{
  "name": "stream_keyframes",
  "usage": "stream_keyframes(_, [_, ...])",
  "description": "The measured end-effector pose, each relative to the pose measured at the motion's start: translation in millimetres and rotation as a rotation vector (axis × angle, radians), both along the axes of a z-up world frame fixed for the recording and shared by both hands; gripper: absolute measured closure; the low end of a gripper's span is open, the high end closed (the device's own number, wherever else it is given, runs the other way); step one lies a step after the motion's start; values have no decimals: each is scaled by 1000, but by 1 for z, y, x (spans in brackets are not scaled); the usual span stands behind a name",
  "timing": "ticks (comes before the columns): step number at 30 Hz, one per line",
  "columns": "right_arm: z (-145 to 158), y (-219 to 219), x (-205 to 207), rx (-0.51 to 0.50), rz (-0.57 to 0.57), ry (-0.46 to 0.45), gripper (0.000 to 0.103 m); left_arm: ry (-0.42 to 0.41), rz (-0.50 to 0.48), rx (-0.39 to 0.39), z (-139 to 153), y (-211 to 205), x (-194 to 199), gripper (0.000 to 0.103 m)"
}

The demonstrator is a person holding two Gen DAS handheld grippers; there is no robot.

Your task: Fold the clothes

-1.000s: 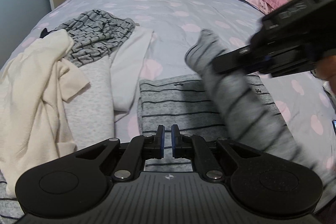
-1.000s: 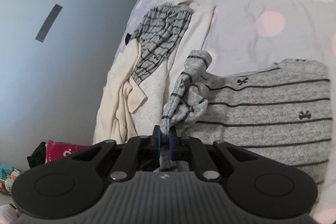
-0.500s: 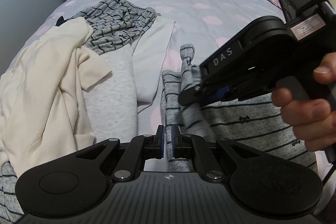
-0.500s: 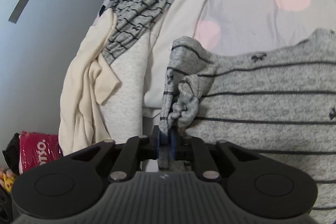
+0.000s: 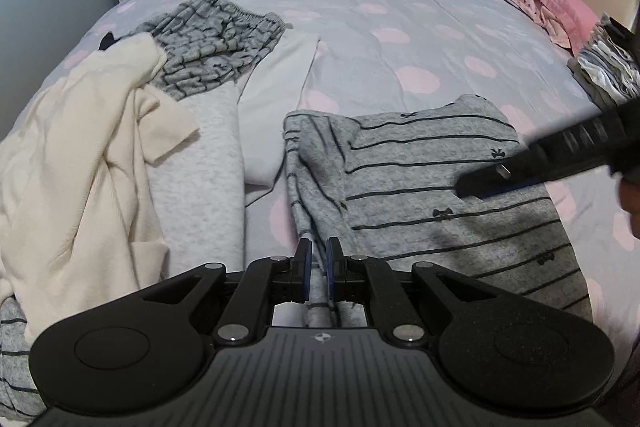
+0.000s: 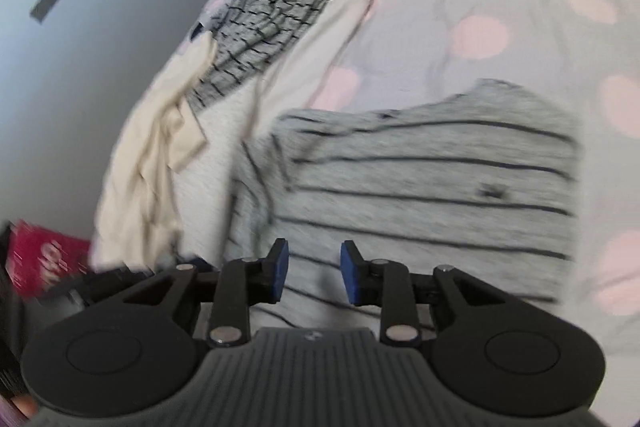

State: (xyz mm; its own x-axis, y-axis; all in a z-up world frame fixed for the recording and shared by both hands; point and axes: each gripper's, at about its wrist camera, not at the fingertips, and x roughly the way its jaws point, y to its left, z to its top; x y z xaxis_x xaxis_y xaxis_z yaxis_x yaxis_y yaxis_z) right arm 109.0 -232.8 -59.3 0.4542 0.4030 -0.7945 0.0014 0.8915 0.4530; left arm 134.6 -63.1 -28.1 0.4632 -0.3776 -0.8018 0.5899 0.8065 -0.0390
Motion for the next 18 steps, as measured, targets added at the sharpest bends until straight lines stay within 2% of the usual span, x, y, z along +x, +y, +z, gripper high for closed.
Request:
stream_keyframes(2, [0,-6,-15,-59,13,-18,73,-15,-12,2,1,-5,-2,98])
stream_keyframes(4, [-2,-13,-26,-115,15,-30,81,-34,-29,3,1,-12,-3,98])
stream_keyframes(10, [-5,-33,-51,-250,-3,-95,83,-75,-28,-30,2,-37,11,98])
stream_keyframes(14, [-12,-51,-45,-234,-78,-116,83,-76,14,-20,-7,-57,32,98])
stream_keyframes(18, [-30,-63,-38,-226,-100,-60,84,-41,70,80,-30,-69,51,98])
